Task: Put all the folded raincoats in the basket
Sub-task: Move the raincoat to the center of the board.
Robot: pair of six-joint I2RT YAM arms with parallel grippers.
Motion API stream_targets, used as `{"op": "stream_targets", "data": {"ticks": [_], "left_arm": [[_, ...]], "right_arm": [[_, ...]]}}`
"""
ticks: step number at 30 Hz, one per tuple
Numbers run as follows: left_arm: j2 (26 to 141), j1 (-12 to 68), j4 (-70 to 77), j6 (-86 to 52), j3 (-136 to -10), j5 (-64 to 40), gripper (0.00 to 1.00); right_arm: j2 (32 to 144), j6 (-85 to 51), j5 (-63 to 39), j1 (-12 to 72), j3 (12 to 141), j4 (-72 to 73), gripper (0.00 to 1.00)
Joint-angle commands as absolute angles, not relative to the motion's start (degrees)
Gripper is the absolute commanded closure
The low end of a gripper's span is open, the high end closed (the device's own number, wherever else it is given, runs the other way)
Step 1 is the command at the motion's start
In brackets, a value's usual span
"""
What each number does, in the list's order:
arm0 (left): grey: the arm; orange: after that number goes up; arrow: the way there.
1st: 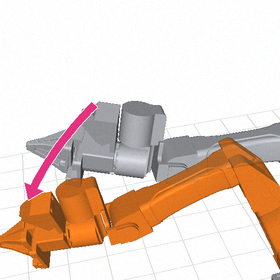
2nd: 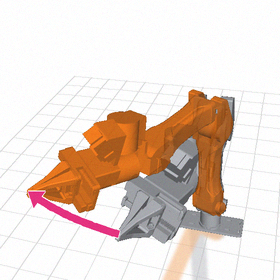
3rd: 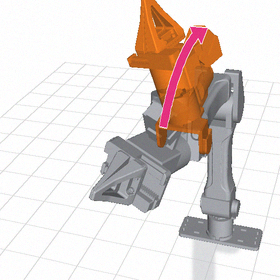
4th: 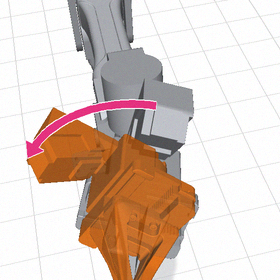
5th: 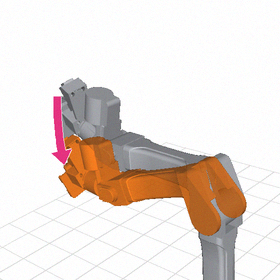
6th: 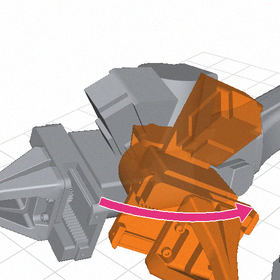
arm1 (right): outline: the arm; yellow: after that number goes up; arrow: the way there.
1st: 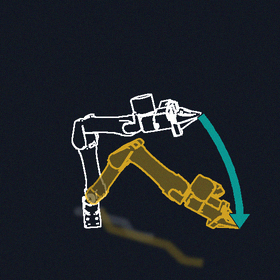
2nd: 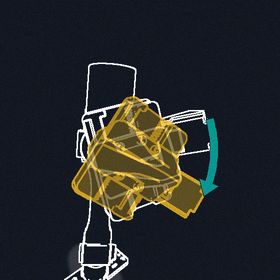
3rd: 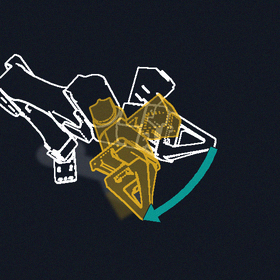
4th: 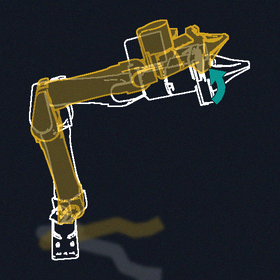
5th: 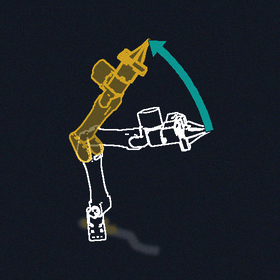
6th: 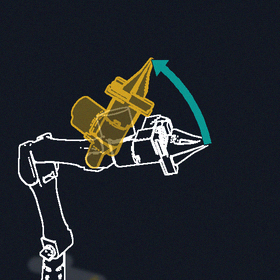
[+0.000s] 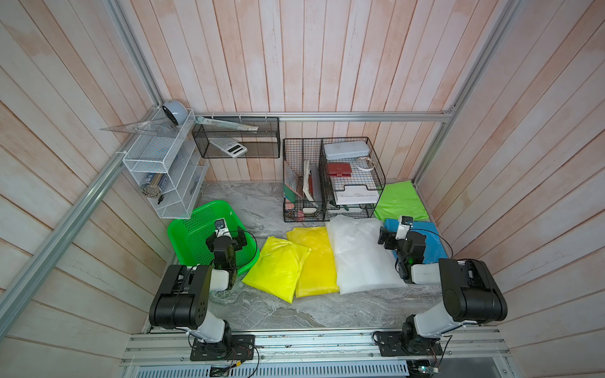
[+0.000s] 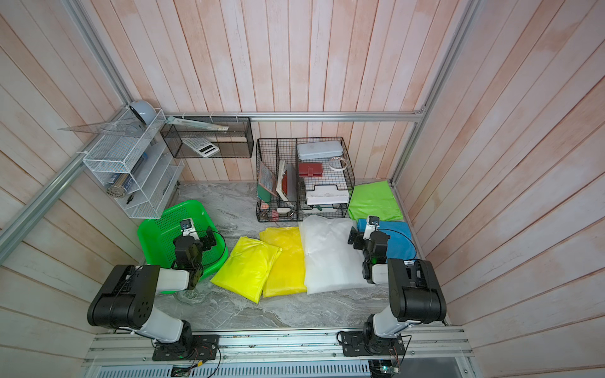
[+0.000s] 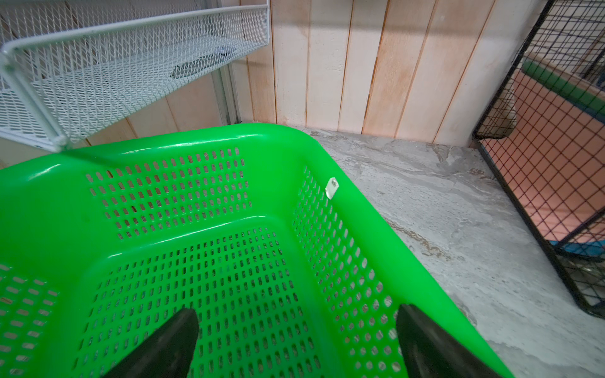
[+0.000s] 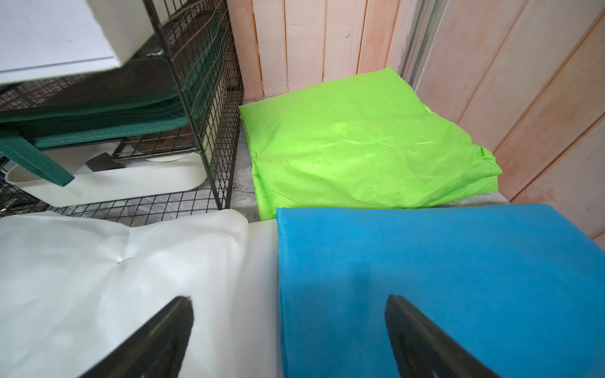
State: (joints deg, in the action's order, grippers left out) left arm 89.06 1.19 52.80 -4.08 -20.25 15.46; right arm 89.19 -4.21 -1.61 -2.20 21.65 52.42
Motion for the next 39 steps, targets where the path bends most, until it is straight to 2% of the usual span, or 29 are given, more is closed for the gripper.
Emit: {"op": "stream_targets", "data": {"ticks": [1, 3, 6, 9, 12, 14, 16, 19, 22, 24, 25, 28, 31, 34, 37, 39], "left_arm": [[89.6, 1.0, 53.2, -4.3, -21.4, 15.4, 0.0], [89.5, 0.4, 53.1, -4.7, -21.4, 15.5, 0.0], [87.7, 0.8, 55.3, -7.4, -19.6, 23.5, 0.0], [82.9, 2.0, 58.4, -6.9, -15.8, 27.2, 0.0], [74.4, 5.5, 56.4, -4.4, -13.9, 32.4, 0.0], [67.3, 6.5, 45.9, -10.0, -16.1, 36.4, 0.0], [59.8, 5.2, 23.9, -23.4, -22.7, 38.2, 0.0], [54.3, 1.4, 0.7, -32.7, -32.2, 30.7, 0.0], [52.4, -0.5, -14.2, -37.6, -38.1, 28.9, 0.0], [51.1, -2.9, -18.3, -36.3, -40.2, 15.9, 0.0], [50.5, -3.1, -20.8, -36.9, -41.4, 10.5, 0.02], [49.8, -3.0, -26.3, -36.9, -44.7, -5.7, 0.16], [49.2, -2.0, -30.8, -38.7, -45.4, -17.0, 0.22], [47.2, 2.9, -36.6, -38.0, -45.4, -19.0, 0.23], [46.2, 10.1, -40.2, -37.9, -45.0, -16.9, 0.23], [47.0, 14.3, -40.7, -38.1, -44.5, -15.1, 0.35]], "right_arm": [[89.1, -3.6, -2.2, -2.5, 22.0, 51.8, 0.02], [89.1, -3.6, -2.2, -2.5, 22.0, 51.8, 0.02], [89.1, -3.6, -2.3, -2.5, 22.0, 51.7, 0.02], [88.7, -4.3, -0.5, -2.5, 21.6, 52.4, 0.02], [82.8, -5.3, 3.3, -2.4, 19.7, 50.8, 0.02], [76.2, -5.5, 5.9, -1.9, 19.3, 46.0, 0.02], [69.6, -10.0, 8.7, -1.8, 20.6, 37.7, 0.02], [61.1, -25.4, 15.4, -2.1, 22.9, 24.4, 0.02], [54.5, -30.9, 13.5, -2.5, 23.0, 16.9, 0.02], [50.4, -36.8, 13.0, -2.8, 23.5, 10.0, 0.02], [48.4, -37.7, 10.9, -2.9, 23.7, 7.6, 0.02], [43.8, -36.5, 0.2, -2.9, 24.4, 2.8, 0.02], [41.5, -37.8, -9.6, -2.6, 26.3, -4.2, 0.06], [42.0, -42.1, -20.9, -0.9, 27.7, -8.6, 0.16], [43.4, -46.4, -24.3, 6.9, 28.3, -11.1, 0.24], [44.7, -46.9, -21.3, 16.2, 29.6, -12.6, 0.28]]}}
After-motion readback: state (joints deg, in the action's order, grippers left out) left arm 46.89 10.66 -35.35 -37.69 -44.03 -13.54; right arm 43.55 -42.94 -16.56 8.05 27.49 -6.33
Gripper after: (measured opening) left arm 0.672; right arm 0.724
